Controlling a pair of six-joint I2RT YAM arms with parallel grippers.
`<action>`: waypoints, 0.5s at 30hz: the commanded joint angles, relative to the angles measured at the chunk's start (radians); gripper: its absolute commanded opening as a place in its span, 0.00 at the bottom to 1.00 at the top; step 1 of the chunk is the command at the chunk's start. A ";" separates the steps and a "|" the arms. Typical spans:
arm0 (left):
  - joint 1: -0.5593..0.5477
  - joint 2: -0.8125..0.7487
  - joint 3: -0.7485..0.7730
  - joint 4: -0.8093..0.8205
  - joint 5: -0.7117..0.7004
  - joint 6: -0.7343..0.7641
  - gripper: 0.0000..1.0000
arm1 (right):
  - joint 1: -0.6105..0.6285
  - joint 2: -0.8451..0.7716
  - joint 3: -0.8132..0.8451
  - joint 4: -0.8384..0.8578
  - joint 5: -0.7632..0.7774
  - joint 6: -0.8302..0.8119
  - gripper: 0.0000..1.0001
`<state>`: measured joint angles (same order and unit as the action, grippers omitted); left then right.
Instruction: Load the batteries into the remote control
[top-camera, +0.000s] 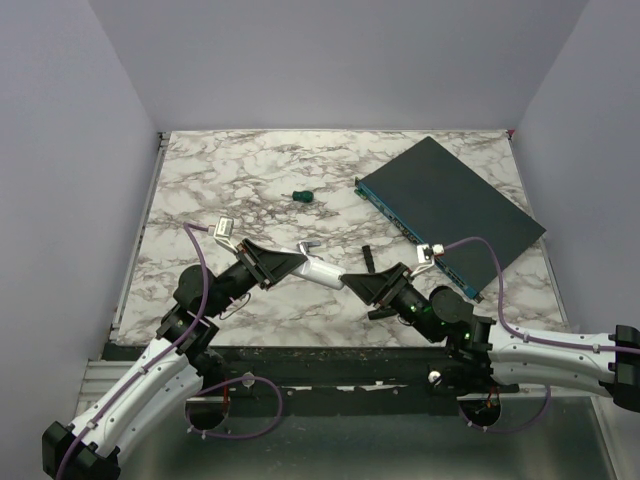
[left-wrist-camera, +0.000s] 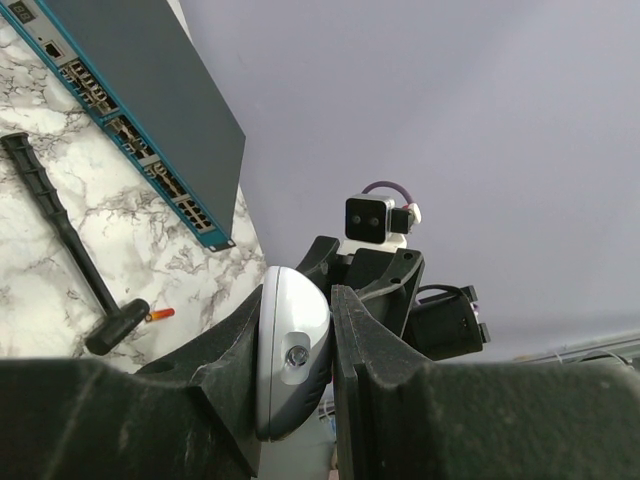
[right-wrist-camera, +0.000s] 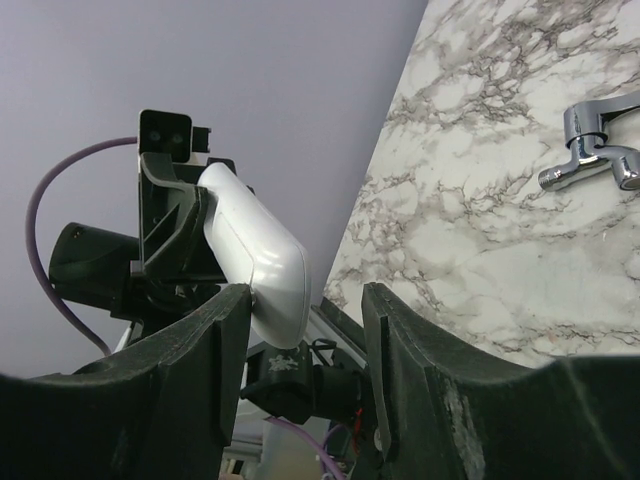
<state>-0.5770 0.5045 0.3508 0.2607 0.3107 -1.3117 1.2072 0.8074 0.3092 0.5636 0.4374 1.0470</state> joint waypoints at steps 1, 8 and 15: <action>-0.001 -0.006 -0.008 0.068 0.038 -0.029 0.00 | 0.000 0.011 -0.001 0.007 0.023 -0.004 0.57; -0.001 -0.003 -0.006 0.071 0.040 -0.029 0.00 | -0.001 0.005 -0.002 0.011 0.021 -0.013 0.60; 0.001 -0.006 -0.006 0.062 0.035 -0.029 0.00 | -0.001 0.002 -0.002 0.027 0.009 -0.026 0.62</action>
<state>-0.5758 0.5045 0.3508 0.2684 0.3107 -1.3155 1.2068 0.8097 0.3092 0.5674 0.4370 1.0428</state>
